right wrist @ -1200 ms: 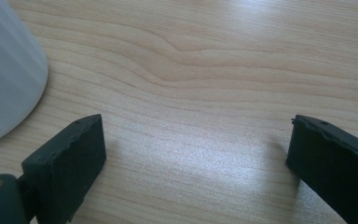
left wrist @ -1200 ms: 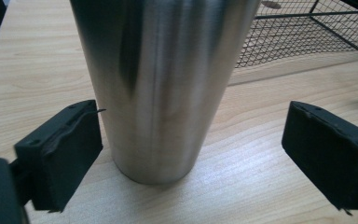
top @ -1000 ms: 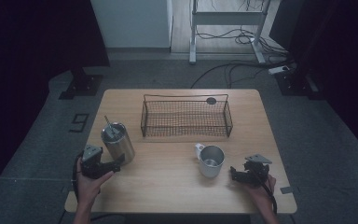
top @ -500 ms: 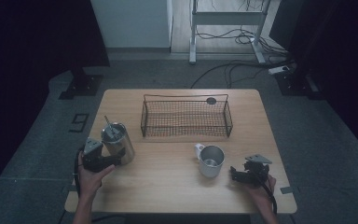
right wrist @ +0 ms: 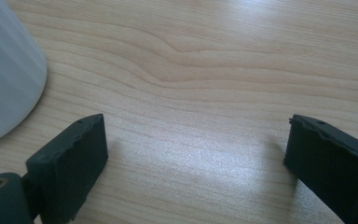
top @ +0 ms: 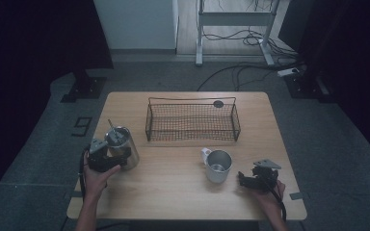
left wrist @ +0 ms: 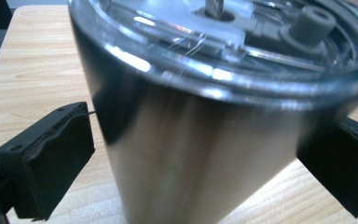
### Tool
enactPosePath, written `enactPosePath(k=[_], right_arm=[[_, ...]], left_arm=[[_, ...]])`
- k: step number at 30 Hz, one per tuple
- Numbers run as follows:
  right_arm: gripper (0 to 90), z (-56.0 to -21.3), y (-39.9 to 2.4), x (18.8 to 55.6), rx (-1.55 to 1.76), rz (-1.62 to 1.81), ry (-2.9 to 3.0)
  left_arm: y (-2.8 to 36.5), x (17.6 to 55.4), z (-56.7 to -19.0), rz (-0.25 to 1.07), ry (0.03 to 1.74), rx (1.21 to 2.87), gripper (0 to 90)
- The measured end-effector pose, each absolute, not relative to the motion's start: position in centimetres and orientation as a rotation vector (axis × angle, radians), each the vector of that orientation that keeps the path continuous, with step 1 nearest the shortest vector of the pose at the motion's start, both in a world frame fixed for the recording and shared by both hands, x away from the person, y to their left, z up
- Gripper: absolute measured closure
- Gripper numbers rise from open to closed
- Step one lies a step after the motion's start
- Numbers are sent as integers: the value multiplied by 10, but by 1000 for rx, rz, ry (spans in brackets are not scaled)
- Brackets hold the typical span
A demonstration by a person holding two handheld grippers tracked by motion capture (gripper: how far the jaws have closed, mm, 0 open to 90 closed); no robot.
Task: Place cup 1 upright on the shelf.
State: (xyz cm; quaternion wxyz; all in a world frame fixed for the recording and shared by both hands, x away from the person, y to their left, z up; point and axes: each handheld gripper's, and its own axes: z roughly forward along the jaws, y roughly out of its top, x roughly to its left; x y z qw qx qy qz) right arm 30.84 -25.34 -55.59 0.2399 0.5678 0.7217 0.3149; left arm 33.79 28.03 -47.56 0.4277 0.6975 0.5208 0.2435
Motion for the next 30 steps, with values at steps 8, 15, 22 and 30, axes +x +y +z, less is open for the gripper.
enactPosePath(k=[8,15,22,30], right_arm=[[64,-556,-253,308,1556,864,1970],[65,-556,-253,308,1556,864,1970],[65,-556,-253,308,1556,863,1970],[67,-556,-253,308,1557,863,1968]], left_arm=[[276,345,-474,626,1290,1731,0],[272,354,-478,633,1289,1724,0],[270,358,-481,657,1270,1735,19],[270,358,-481,662,1260,1736,28]])
